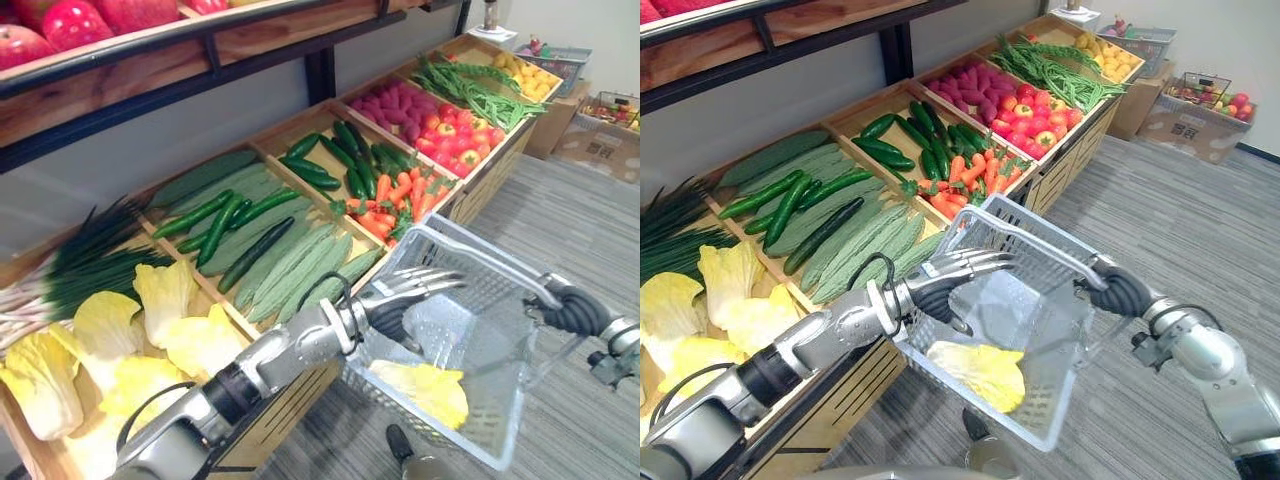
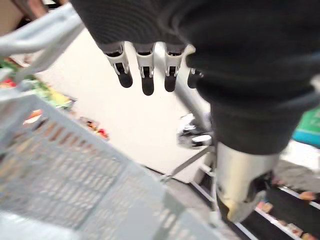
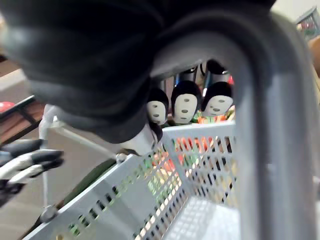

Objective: Pick vegetable in the basket

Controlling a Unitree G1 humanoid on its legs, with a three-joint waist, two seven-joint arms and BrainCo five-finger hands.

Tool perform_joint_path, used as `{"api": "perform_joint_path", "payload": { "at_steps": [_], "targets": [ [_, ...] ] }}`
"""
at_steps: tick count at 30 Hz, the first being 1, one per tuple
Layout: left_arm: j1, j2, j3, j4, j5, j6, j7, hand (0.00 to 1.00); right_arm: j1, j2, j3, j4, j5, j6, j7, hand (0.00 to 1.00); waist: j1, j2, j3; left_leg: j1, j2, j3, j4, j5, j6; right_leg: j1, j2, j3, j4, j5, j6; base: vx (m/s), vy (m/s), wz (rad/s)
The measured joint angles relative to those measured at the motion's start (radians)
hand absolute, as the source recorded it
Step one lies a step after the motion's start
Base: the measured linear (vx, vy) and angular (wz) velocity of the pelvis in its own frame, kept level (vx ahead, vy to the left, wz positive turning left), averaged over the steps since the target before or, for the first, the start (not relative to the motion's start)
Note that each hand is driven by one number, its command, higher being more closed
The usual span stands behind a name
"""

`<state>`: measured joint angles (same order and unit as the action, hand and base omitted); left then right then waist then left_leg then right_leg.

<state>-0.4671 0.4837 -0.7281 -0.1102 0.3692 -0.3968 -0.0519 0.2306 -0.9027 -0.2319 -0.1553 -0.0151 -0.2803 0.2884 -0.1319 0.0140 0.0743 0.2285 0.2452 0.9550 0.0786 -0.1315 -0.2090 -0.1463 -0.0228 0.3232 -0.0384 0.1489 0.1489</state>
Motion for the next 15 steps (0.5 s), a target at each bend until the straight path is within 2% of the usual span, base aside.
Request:
{"api": "perform_joint_path", "payload": {
  "at_steps": [3, 5, 10, 13, 15],
  "targets": [
    [0.039, 0.053, 0.008, -0.098, -0.066, -0.010, -0.023, 0.00, 0.000, 0.037, -0.078, 0.005, -0.069, -0.003, -0.054, 1.00, 0.003, 0.000, -0.001, -0.003, -0.007, -0.023, -0.014, 0.010, 0.006, 0.008, -0.010, -0.023, 0.000, -0.002, 0.000, -0.08, -0.040, 0.27],
    [0.088, 0.113, 0.008, -0.163, -0.092, -0.009, -0.033, 0.00, 0.002, 0.084, -0.179, 0.022, -0.105, 0.026, -0.124, 1.00, 0.003, -0.003, -0.014, -0.016, -0.012, -0.058, -0.030, 0.022, 0.011, 0.010, -0.019, -0.058, 0.006, -0.013, 0.001, -0.10, -0.061, 0.41],
    [0.142, 0.137, 0.015, -0.278, -0.166, -0.009, -0.041, 0.00, 0.001, 0.163, -0.263, 0.061, -0.123, 0.057, -0.231, 1.00, 0.022, -0.021, -0.057, -0.038, -0.015, -0.121, -0.042, 0.039, 0.022, 0.013, -0.038, -0.116, 0.004, -0.015, -0.001, -0.04, -0.031, 0.36],
    [0.210, 0.138, 0.080, -0.351, -0.172, -0.010, -0.041, 0.00, 0.011, 0.263, -0.290, 0.141, -0.144, 0.070, -0.258, 1.00, 0.028, -0.036, -0.083, -0.081, -0.020, -0.202, -0.046, 0.050, 0.035, 0.021, -0.063, -0.205, 0.002, -0.015, -0.001, -0.06, -0.033, 0.69],
    [0.314, 0.132, 0.193, -0.378, -0.182, -0.010, -0.039, 0.00, 0.035, 0.348, -0.346, 0.259, -0.161, 0.089, -0.279, 1.00, 0.028, -0.043, -0.094, -0.114, -0.044, -0.290, -0.073, 0.070, 0.054, 0.038, -0.093, -0.294, -0.002, -0.027, 0.001, -0.05, -0.010, 1.04]
  ]
}}
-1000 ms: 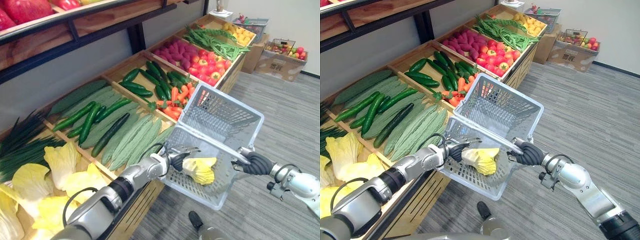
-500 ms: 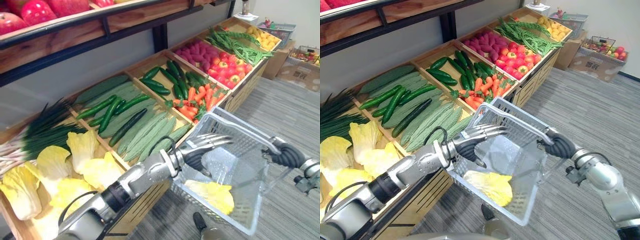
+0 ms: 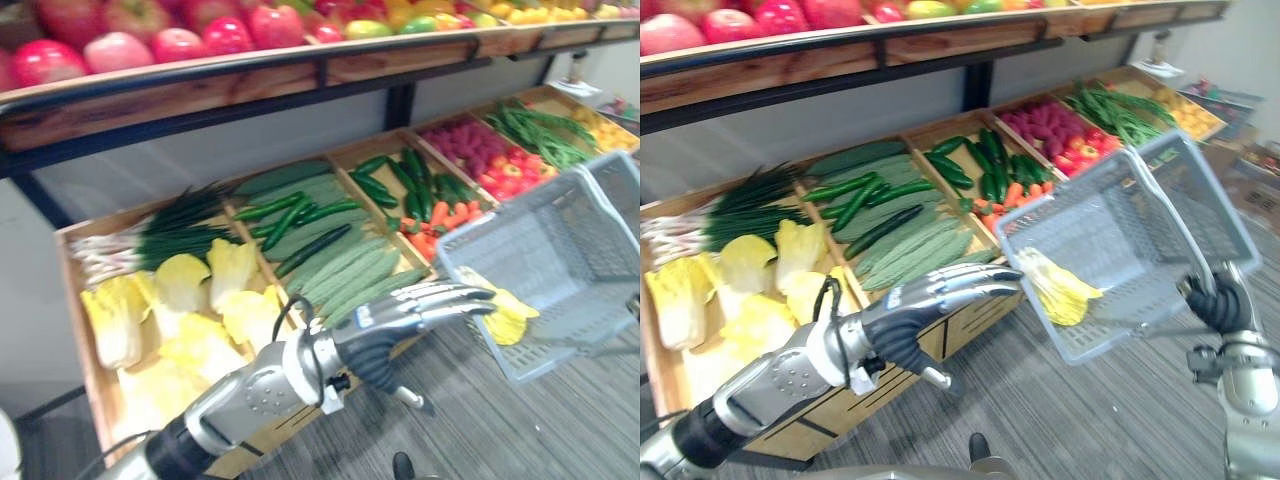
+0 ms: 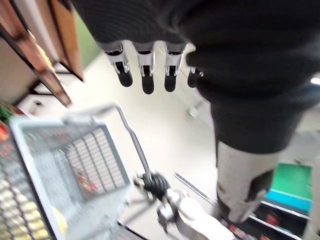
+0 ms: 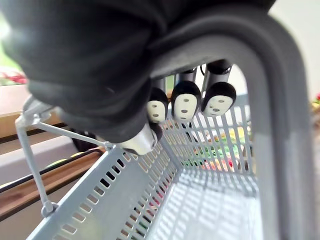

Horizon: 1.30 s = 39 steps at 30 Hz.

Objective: Pick vegetable in the basket

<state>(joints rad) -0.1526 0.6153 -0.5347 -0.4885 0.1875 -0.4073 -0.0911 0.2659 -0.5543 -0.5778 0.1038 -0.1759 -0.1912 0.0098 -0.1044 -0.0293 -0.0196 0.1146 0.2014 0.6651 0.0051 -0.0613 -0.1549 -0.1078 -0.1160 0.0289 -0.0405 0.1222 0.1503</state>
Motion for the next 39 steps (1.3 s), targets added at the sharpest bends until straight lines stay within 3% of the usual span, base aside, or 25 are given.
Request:
{"api": "perform_joint_path", "payload": {
  "at_steps": [2, 4, 7, 13, 19, 23, 28, 30, 32, 35, 39],
  "targets": [
    [0.091, -0.024, 0.135, -0.017, -0.030, 0.004, 0.010, 0.00, 0.009, 0.042, -0.056, 0.118, -0.004, 0.022, -0.021, 1.00, 0.002, -0.001, -0.006, -0.028, -0.022, -0.071, -0.022, 0.017, 0.013, 0.008, -0.030, -0.063, -0.002, -0.007, 0.006, -0.03, 0.012, 1.13],
    [0.154, -0.063, 0.259, -0.026, -0.043, 0.007, 0.034, 0.00, 0.010, 0.071, -0.116, 0.230, -0.020, 0.048, -0.036, 1.00, 0.025, -0.002, -0.010, -0.053, -0.044, -0.131, -0.044, 0.041, 0.029, 0.010, -0.055, -0.118, -0.002, -0.010, 0.010, -0.02, 0.026, 1.04],
    [0.260, -0.195, 0.493, -0.082, -0.058, 0.018, 0.113, 0.00, 0.004, 0.136, -0.248, 0.467, -0.024, 0.109, -0.080, 1.00, 0.045, -0.004, -0.011, -0.112, -0.078, -0.263, -0.079, 0.088, 0.055, 0.027, -0.091, -0.246, -0.005, -0.016, 0.018, -0.02, 0.022, 1.15],
    [0.317, -0.374, 0.660, -0.093, -0.047, 0.048, 0.220, 0.00, -0.010, 0.253, -0.450, 0.782, 0.040, 0.128, -0.139, 1.00, 0.086, 0.001, -0.016, -0.196, -0.108, -0.452, -0.107, 0.136, 0.064, 0.068, -0.124, -0.424, 0.000, -0.043, 0.031, -0.04, 0.031, 0.92],
    [0.347, -0.461, 0.748, 0.024, -0.007, 0.095, 0.308, 0.00, -0.059, 0.333, -0.473, 0.987, 0.146, 0.131, -0.173, 1.00, 0.146, -0.004, -0.017, -0.259, -0.116, -0.586, -0.108, 0.180, 0.066, 0.082, -0.121, -0.552, 0.013, -0.068, 0.020, -0.03, 0.036, 0.69],
    [0.389, -0.545, 0.836, 0.204, 0.034, 0.152, 0.362, 0.00, -0.067, 0.406, -0.442, 1.011, 0.188, 0.131, -0.173, 1.00, 0.172, -0.023, -0.018, -0.274, -0.118, -0.627, -0.108, 0.193, 0.070, 0.103, -0.116, -0.609, 0.010, -0.068, 0.013, -0.02, 0.016, 0.38],
    [0.392, -0.582, 0.965, 0.499, 0.029, 0.221, 0.436, 0.00, -0.054, 0.525, -0.309, 0.921, 0.237, 0.131, -0.182, 1.00, 0.175, -0.054, -0.024, -0.266, -0.113, -0.636, -0.107, 0.190, 0.075, 0.134, -0.117, -0.653, 0.010, -0.076, 0.013, 0.00, -0.002, 0.17],
    [0.389, -0.586, 1.049, 0.665, 0.005, 0.243, 0.445, 0.00, -0.060, 0.547, -0.255, 0.890, 0.238, 0.131, -0.182, 1.00, 0.178, -0.065, -0.024, -0.263, -0.111, -0.622, -0.107, 0.189, 0.077, 0.136, -0.120, -0.654, 0.009, -0.076, 0.013, 0.01, 0.005, -0.03],
    [0.373, -0.595, 1.206, 0.970, -0.046, 0.264, 0.451, 0.00, -0.064, 0.558, -0.234, 0.888, 0.245, 0.134, -0.206, 1.00, 0.174, -0.060, -0.020, -0.242, -0.116, -0.611, -0.107, 0.181, 0.082, 0.148, -0.127, -0.651, 0.008, -0.078, 0.014, 0.02, 0.011, -0.12],
    [0.355, -0.568, 1.334, 1.349, -0.208, 0.304, 0.413, 0.00, -0.080, 0.560, -0.195, 0.884, 0.245, 0.135, -0.216, 1.00, 0.157, -0.052, -0.030, -0.231, -0.117, -0.591, -0.108, 0.172, 0.083, 0.145, -0.129, -0.628, 0.002, -0.084, 0.016, 0.02, 0.001, -0.20],
    [0.369, -0.563, 1.336, 1.546, -0.288, 0.363, 0.296, 0.00, -0.102, 0.559, -0.138, 0.884, 0.216, 0.135, -0.208, 1.00, 0.143, -0.046, -0.031, -0.220, -0.111, -0.560, -0.107, 0.161, 0.077, 0.131, -0.124, -0.581, -0.008, -0.083, 0.015, 0.03, -0.005, -0.24]
  ]
}}
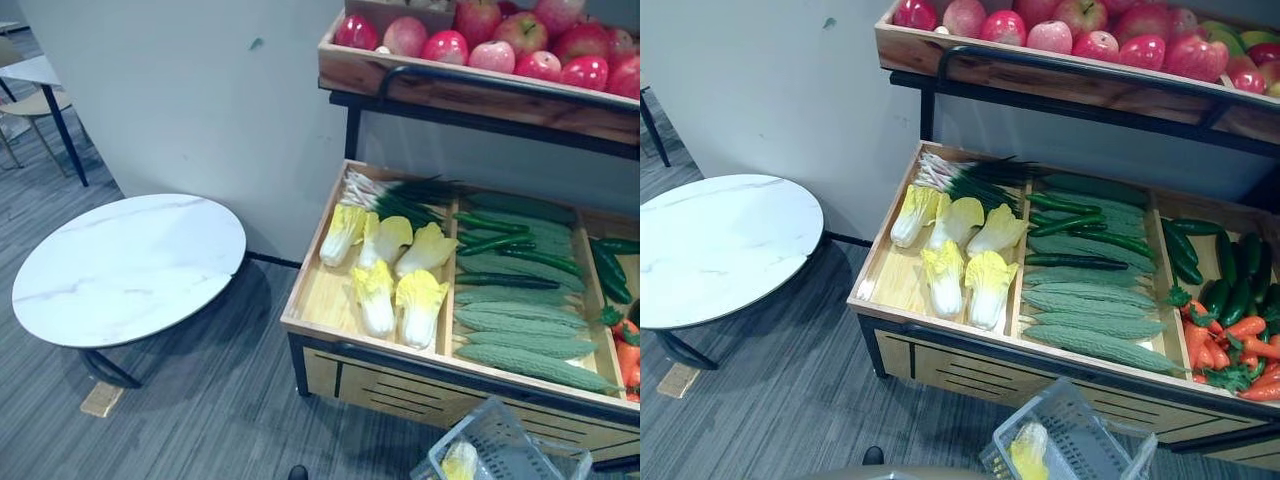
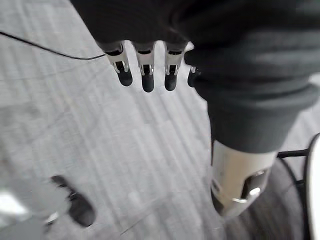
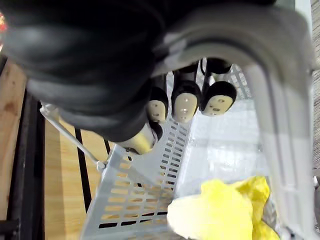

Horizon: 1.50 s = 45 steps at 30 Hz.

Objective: Pick vegetable in the basket

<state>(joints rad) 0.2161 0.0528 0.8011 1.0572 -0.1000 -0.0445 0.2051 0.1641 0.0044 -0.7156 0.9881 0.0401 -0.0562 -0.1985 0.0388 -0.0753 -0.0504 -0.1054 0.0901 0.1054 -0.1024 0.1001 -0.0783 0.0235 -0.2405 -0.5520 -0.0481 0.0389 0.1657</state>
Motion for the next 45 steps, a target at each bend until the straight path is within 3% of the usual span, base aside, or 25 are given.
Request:
{"api": "perform_joint_path", "payload": {
  "at_steps": [4, 11, 18, 19, 21, 24, 25, 27, 28, 29, 30, 32, 34, 36, 40, 41, 45],
  "targets": [
    [0.011, 0.000, -0.118, 0.030, 0.077, 0.009, -0.062, 0.00, 0.007, -0.006, 0.061, 0.002, -0.034, 0.000, 0.026, 1.00, -0.010, 0.009, -0.001, 0.027, 0.004, 0.026, 0.000, -0.015, -0.008, 0.004, 0.006, 0.039, -0.002, 0.000, -0.001, 0.07, -0.021, -0.30],
    [-0.023, 0.002, -0.344, 0.029, 0.085, -0.023, -0.103, 0.00, 0.003, -0.052, 0.122, 0.049, -0.039, -0.010, 0.039, 1.00, -0.025, 0.015, 0.008, 0.062, 0.005, 0.051, 0.000, -0.032, -0.015, 0.018, 0.008, 0.068, -0.002, -0.003, -0.007, 0.07, -0.012, -0.12],
    [-0.022, 0.030, -0.424, 0.029, 0.084, -0.034, -0.103, 0.00, -0.037, -0.081, 0.142, 0.089, -0.039, -0.017, 0.057, 1.00, -0.034, 0.008, 0.047, 0.100, 0.006, 0.105, 0.009, -0.057, -0.016, 0.014, 0.000, 0.124, 0.026, -0.021, -0.005, 0.04, -0.004, -0.21],
    [-0.026, 0.034, -0.426, 0.029, 0.084, -0.034, -0.103, 0.00, -0.047, -0.082, 0.142, 0.090, -0.039, -0.017, 0.056, 1.00, -0.037, 0.002, 0.061, 0.093, 0.005, 0.105, 0.040, -0.075, -0.014, 0.013, -0.009, 0.126, 0.046, -0.028, -0.006, 0.04, 0.026, -0.14],
    [-0.037, 0.047, -0.454, 0.028, 0.084, -0.035, -0.103, 0.00, -0.061, -0.089, 0.135, 0.090, -0.039, -0.019, 0.056, 1.00, -0.037, -0.008, 0.095, 0.033, 0.014, 0.110, 0.221, -0.179, -0.004, -0.011, -0.035, 0.144, 0.120, -0.063, -0.012, 0.00, 0.037, -0.15],
    [-0.043, 0.066, -0.486, 0.040, 0.085, -0.035, -0.103, 0.00, -0.064, -0.103, 0.133, 0.087, -0.039, -0.040, 0.056, 1.00, -0.037, 0.008, 0.115, -0.025, 0.054, 0.145, 0.413, -0.302, 0.006, -0.066, -0.052, 0.196, 0.243, -0.084, -0.022, 0.01, 0.099, -0.41],
    [-0.044, 0.075, -0.490, 0.051, 0.085, -0.034, -0.103, 0.00, -0.064, -0.102, 0.135, 0.084, -0.039, -0.045, 0.056, 1.00, -0.037, 0.009, 0.115, -0.031, 0.067, 0.163, 0.433, -0.317, 0.008, -0.091, -0.052, 0.218, 0.272, -0.077, -0.031, -0.03, 0.127, -0.88],
    [-0.049, 0.104, -0.504, 0.060, 0.091, -0.034, -0.097, 0.00, -0.080, -0.101, 0.170, 0.082, -0.039, -0.051, 0.056, 1.00, -0.034, 0.028, 0.120, -0.027, 0.115, 0.259, 0.471, -0.347, 0.022, -0.180, -0.012, 0.308, 0.305, 0.037, -0.076, -0.04, 0.206, -1.30],
    [-0.056, 0.111, -0.503, 0.060, 0.104, -0.034, -0.094, 0.00, -0.086, -0.098, 0.183, 0.079, -0.039, -0.052, 0.056, 1.00, -0.035, 0.029, 0.125, -0.019, 0.122, 0.289, 0.470, -0.346, 0.028, -0.195, -0.003, 0.321, 0.287, 0.080, -0.081, -0.06, 0.257, -1.50],
    [-0.076, 0.119, -0.499, 0.059, 0.121, -0.034, -0.089, 0.00, -0.096, -0.091, 0.203, 0.077, -0.039, -0.055, 0.057, 1.00, -0.036, 0.029, 0.143, -0.005, 0.136, 0.348, 0.446, -0.336, 0.049, -0.197, 0.012, 0.338, 0.200, 0.191, -0.082, -0.08, 0.171, -1.13],
    [-0.081, 0.119, -0.499, 0.058, 0.123, -0.035, -0.088, 0.00, -0.102, -0.087, 0.218, 0.076, -0.039, -0.055, 0.055, 1.00, -0.034, 0.041, 0.150, -0.005, 0.143, 0.390, 0.426, -0.323, 0.073, -0.193, 0.014, 0.332, 0.166, 0.217, -0.079, -0.21, 0.253, -1.10],
    [-0.106, 0.122, -0.495, 0.035, 0.125, -0.042, -0.083, 0.00, -0.117, -0.079, 0.225, 0.062, -0.038, -0.056, 0.054, 1.00, -0.062, 0.038, 0.171, 0.044, 0.118, 0.484, 0.344, -0.289, 0.109, -0.203, -0.049, 0.152, 0.482, 0.008, -0.125, -0.19, 0.243, -0.92],
    [-0.098, 0.123, -0.489, 0.032, 0.125, -0.041, -0.082, 0.00, -0.125, -0.078, 0.253, 0.068, -0.038, -0.056, 0.052, 1.00, -0.053, 0.039, 0.171, 0.097, 0.107, 0.581, 0.283, -0.261, 0.122, -0.144, -0.066, 0.088, 0.641, -0.077, -0.149, -0.09, 0.164, -1.36],
    [-0.095, 0.124, -0.489, 0.032, 0.124, -0.041, -0.082, 0.00, -0.128, -0.074, 0.273, 0.078, -0.039, -0.056, 0.055, 1.00, -0.038, 0.034, 0.170, 0.112, 0.094, 0.684, 0.263, -0.254, 0.126, -0.066, -0.082, 0.062, 0.701, -0.095, -0.136, -0.12, 0.056, -1.57],
    [-0.096, 0.111, -0.486, 0.029, 0.119, -0.040, -0.093, 0.00, -0.147, -0.076, 0.299, 0.102, -0.045, -0.050, 0.058, 1.00, -0.028, 0.014, 0.162, 0.088, 0.112, 0.873, 0.294, -0.252, 0.123, 0.019, -0.116, 0.034, 0.609, -0.110, -0.098, -0.14, -0.154, -1.57],
    [-0.100, 0.101, -0.480, 0.027, 0.116, -0.040, -0.094, 0.00, -0.155, -0.086, 0.314, 0.109, -0.057, -0.044, 0.057, 1.00, -0.027, 0.027, 0.166, 0.077, 0.146, 0.942, 0.322, -0.249, 0.120, 0.020, -0.090, 0.010, 0.503, -0.163, -0.041, -0.08, -0.219, -1.43],
    [-0.103, 0.033, -0.480, 0.028, 0.113, -0.040, -0.097, 0.00, -0.128, -0.120, 0.333, 0.107, -0.061, -0.037, 0.052, 1.00, -0.038, 0.057, 0.152, 0.102, 0.232, 1.089, 0.369, -0.223, 0.101, 0.041, 0.007, -0.008, 0.276, -0.187, -0.037, -0.03, -0.322, -1.38]
  ]
}}
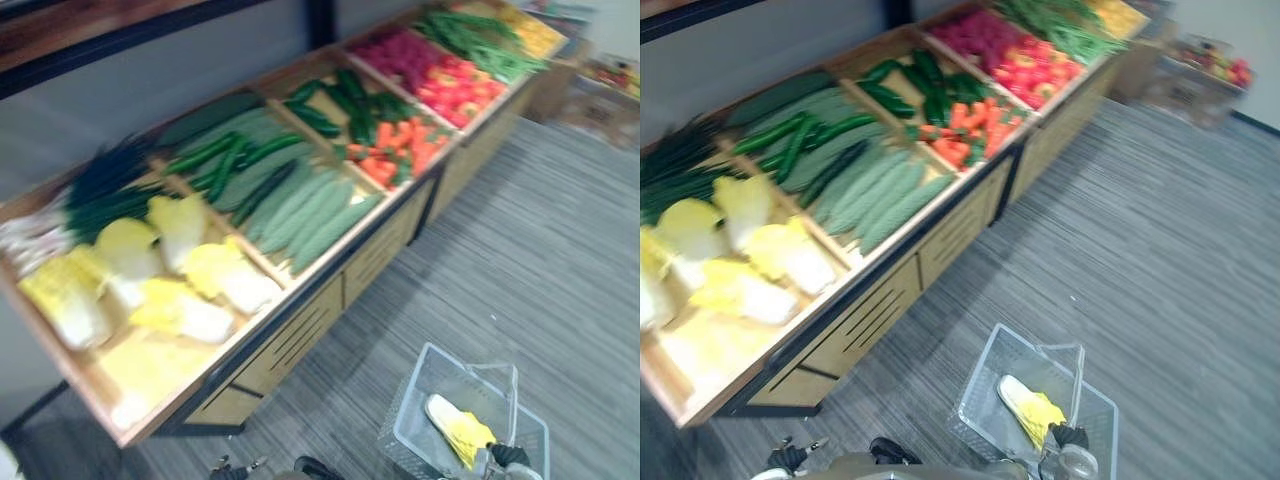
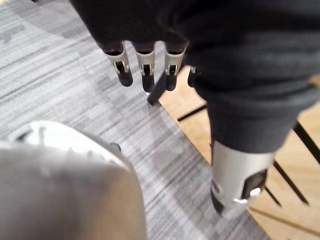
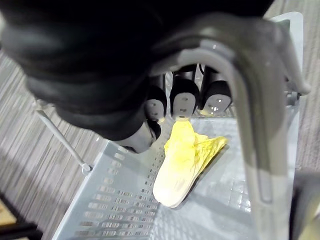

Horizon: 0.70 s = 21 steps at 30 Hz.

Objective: Pick vegetable in the basket

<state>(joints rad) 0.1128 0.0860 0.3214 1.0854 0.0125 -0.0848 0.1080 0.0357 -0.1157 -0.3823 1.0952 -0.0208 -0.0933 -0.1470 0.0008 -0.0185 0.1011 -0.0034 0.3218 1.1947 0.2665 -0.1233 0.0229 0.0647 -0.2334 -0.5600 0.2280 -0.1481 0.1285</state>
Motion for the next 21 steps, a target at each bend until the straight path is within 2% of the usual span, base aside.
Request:
{"api": "perform_joint_path", "payload": {
  "at_steps": [2, 3, 5, 7, 8, 9, 10, 11, 12, 13, 14, 15, 17, 19, 21],
  "targets": [
    [-0.002, -0.003, 0.001, 0.000, 0.001, 0.000, 0.000, 0.00, 0.019, -0.003, 0.000, -0.006, 0.000, 0.000, -0.005, 1.00, -0.012, 0.011, -0.007, 0.015, 0.041, 0.022, 0.043, 0.002, -0.004, 0.018, 0.033, 0.016, -0.057, 0.000, 0.000, 0.02, -0.265, -0.76],
    [-0.004, -0.005, 0.000, -0.002, 0.001, 0.000, 0.001, 0.00, 0.050, -0.005, 0.005, -0.025, -0.001, -0.001, -0.006, 1.00, -0.028, 0.015, -0.009, 0.028, 0.092, 0.030, 0.108, 0.003, -0.005, 0.040, 0.062, 0.027, -0.103, 0.000, 0.000, 0.01, -0.226, -0.70],
    [-0.003, -0.009, 0.000, -0.003, 0.001, 0.000, 0.002, 0.00, 0.077, -0.013, 0.014, -0.031, -0.004, -0.004, -0.003, 1.00, -0.025, 0.021, -0.007, 0.063, 0.145, 0.024, 0.185, 0.012, -0.018, 0.045, 0.083, 0.079, -0.123, 0.000, 0.000, -0.04, -0.151, -1.09],
    [0.007, -0.011, 0.001, -0.007, 0.000, -0.002, 0.003, 0.00, 0.076, -0.031, 0.041, -0.032, -0.012, -0.008, 0.000, 1.00, -0.021, 0.024, -0.006, 0.060, 0.169, -0.142, 0.275, 0.062, -0.026, 0.046, 0.082, 0.170, -0.128, -0.002, -0.011, -0.06, -0.090, -1.42],
    [0.012, -0.013, 0.003, -0.013, -0.003, -0.011, 0.005, 0.00, 0.058, -0.031, 0.043, -0.035, -0.012, -0.015, 0.000, 1.00, -0.006, 0.011, 0.004, -0.001, 0.141, -0.338, 0.325, 0.061, -0.047, 0.042, 0.059, 0.242, -0.131, -0.004, -0.026, -0.03, -0.013, -1.27],
    [0.011, -0.016, 0.003, -0.012, -0.006, -0.016, 0.006, 0.00, 0.051, -0.040, 0.043, -0.035, -0.012, -0.019, -0.002, 1.00, -0.003, 0.011, 0.005, -0.021, 0.077, -0.463, 0.288, 0.016, -0.089, 0.033, 0.040, 0.285, -0.130, -0.005, -0.028, -0.06, 0.096, -1.70],
    [0.014, -0.031, 0.002, -0.012, -0.009, -0.024, 0.007, 0.00, 0.039, -0.059, 0.044, -0.022, -0.012, -0.021, -0.001, 1.00, 0.011, 0.017, 0.008, -0.042, -0.051, -0.677, 0.176, -0.050, -0.124, 0.001, 0.010, 0.360, -0.120, -0.004, -0.028, -0.06, 0.211, -1.64],
    [0.016, -0.039, 0.001, -0.011, -0.010, -0.028, 0.008, 0.00, 0.033, -0.062, 0.041, -0.018, -0.011, -0.022, -0.001, 1.00, 0.020, 0.025, 0.012, -0.040, -0.141, -0.828, 0.049, -0.060, -0.126, -0.015, 0.002, 0.413, -0.119, -0.001, -0.023, -0.05, 0.237, -1.60],
    [0.022, -0.045, 0.001, -0.011, -0.010, -0.029, 0.008, 0.00, 0.035, -0.062, 0.035, -0.015, -0.010, -0.022, -0.001, 1.00, 0.025, 0.035, 0.011, -0.024, -0.168, -0.888, -0.025, -0.033, -0.122, -0.021, 0.009, 0.435, -0.119, 0.003, -0.016, 0.02, 0.310, -1.37],
    [0.035, -0.052, 0.001, -0.009, -0.010, -0.031, 0.006, 0.00, 0.040, -0.059, 0.030, -0.012, -0.009, -0.022, 0.001, 1.00, 0.029, 0.055, 0.013, -0.008, -0.174, -0.958, -0.088, 0.005, -0.138, -0.023, 0.043, 0.464, -0.126, 0.009, -0.004, 0.07, 0.260, -0.97],
    [0.037, -0.035, 0.001, -0.011, -0.010, -0.029, 0.004, 0.00, 0.048, -0.037, 0.027, 0.000, -0.008, -0.024, 0.004, 1.00, 0.025, 0.046, 0.011, 0.003, -0.191, -0.986, -0.090, -0.004, -0.149, -0.020, 0.036, 0.477, -0.147, 0.021, 0.013, 0.07, 0.235, -0.81],
    [0.036, -0.028, 0.000, -0.012, -0.010, -0.033, 0.004, 0.00, 0.049, -0.024, 0.025, 0.007, -0.007, -0.024, 0.004, 1.00, 0.024, 0.021, 0.016, 0.001, -0.202, -0.992, -0.088, -0.004, -0.149, -0.023, 0.026, 0.477, -0.157, 0.030, 0.013, 0.03, 0.092, -0.37],
    [0.029, 0.000, 0.000, -0.007, -0.010, -0.034, 0.004, 0.00, 0.053, -0.008, 0.016, 0.025, 0.000, -0.023, 0.005, 1.00, 0.018, -0.009, 0.022, -0.003, -0.213, -0.986, -0.091, -0.004, -0.148, -0.029, 0.012, 0.486, -0.167, 0.038, 0.017, -0.03, 0.079, -0.17],
    [0.030, 0.006, 0.000, -0.003, -0.010, -0.034, 0.004, 0.00, 0.061, -0.003, -0.006, 0.024, 0.001, -0.023, 0.005, 1.00, 0.012, -0.015, 0.020, 0.003, -0.220, -0.985, -0.102, -0.006, -0.144, -0.029, 0.011, 0.486, -0.178, 0.047, 0.019, -0.06, 0.057, -0.08],
    [0.028, -0.006, 0.000, 0.017, -0.009, -0.035, 0.002, 0.00, 0.068, -0.017, -0.035, 0.023, 0.002, -0.027, 0.005, 1.00, 0.001, 0.001, 0.014, 0.030, -0.225, -0.993, -0.152, 0.003, -0.132, -0.031, 0.013, 0.485, -0.177, 0.052, 0.027, -0.07, -0.005, -0.05]
  ]
}}
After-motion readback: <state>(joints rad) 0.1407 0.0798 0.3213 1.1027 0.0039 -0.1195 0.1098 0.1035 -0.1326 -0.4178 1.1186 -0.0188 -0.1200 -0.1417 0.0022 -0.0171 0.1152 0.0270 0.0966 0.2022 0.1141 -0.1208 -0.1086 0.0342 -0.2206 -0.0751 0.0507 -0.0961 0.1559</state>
